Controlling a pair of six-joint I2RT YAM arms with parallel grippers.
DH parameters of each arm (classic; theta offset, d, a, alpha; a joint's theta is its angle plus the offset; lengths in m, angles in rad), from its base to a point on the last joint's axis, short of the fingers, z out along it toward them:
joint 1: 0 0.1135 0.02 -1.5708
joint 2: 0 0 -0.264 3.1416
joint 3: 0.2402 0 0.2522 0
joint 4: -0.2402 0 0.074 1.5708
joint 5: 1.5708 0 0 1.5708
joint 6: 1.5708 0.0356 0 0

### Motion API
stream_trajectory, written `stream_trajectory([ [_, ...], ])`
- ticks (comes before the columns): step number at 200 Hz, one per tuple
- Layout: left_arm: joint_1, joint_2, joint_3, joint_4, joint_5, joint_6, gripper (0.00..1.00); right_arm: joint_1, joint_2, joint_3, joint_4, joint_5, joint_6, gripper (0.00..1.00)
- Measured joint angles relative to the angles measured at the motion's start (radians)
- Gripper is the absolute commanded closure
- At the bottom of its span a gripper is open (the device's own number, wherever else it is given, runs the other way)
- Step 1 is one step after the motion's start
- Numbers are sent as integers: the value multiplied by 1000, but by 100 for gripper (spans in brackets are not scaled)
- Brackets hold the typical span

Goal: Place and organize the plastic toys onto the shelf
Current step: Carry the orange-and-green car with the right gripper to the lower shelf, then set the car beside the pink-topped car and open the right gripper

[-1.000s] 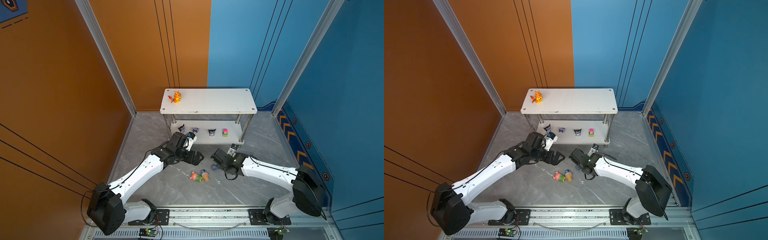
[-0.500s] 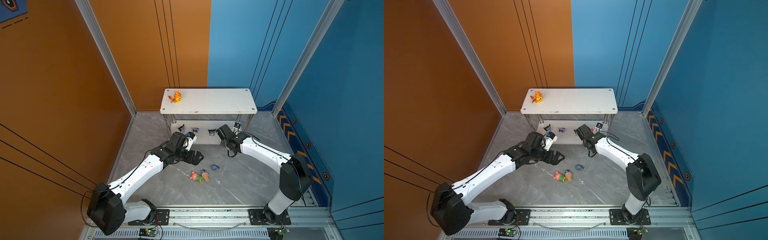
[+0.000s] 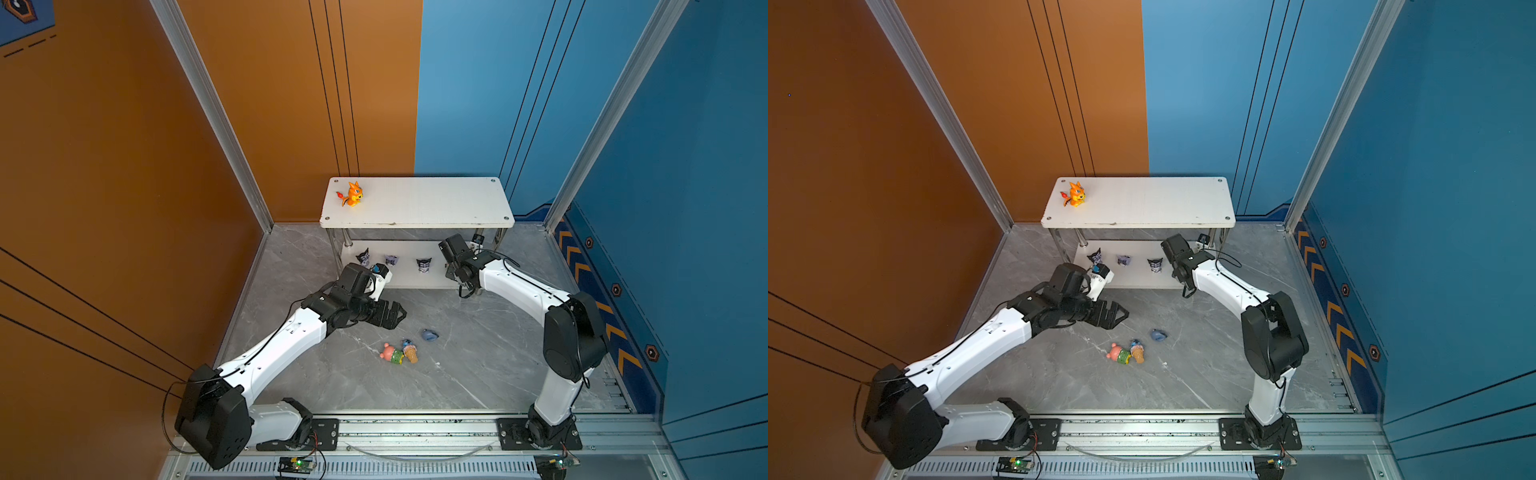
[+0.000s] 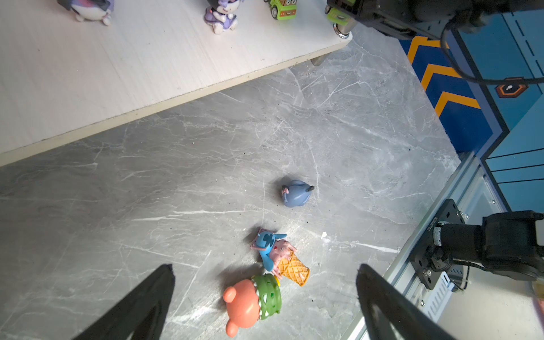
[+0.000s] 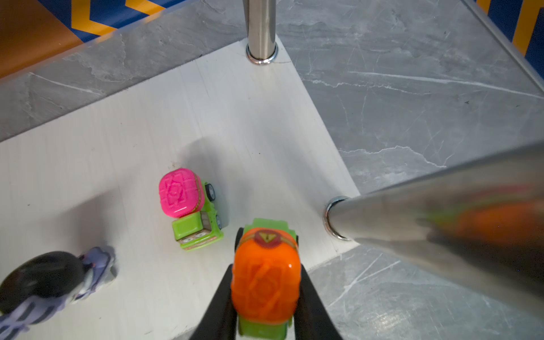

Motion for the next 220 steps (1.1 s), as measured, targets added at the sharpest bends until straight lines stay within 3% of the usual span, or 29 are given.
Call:
stream_trajectory([
  [220,13,21,0,12,26,0,2,-72,142,76,39,-14,-52,72],
])
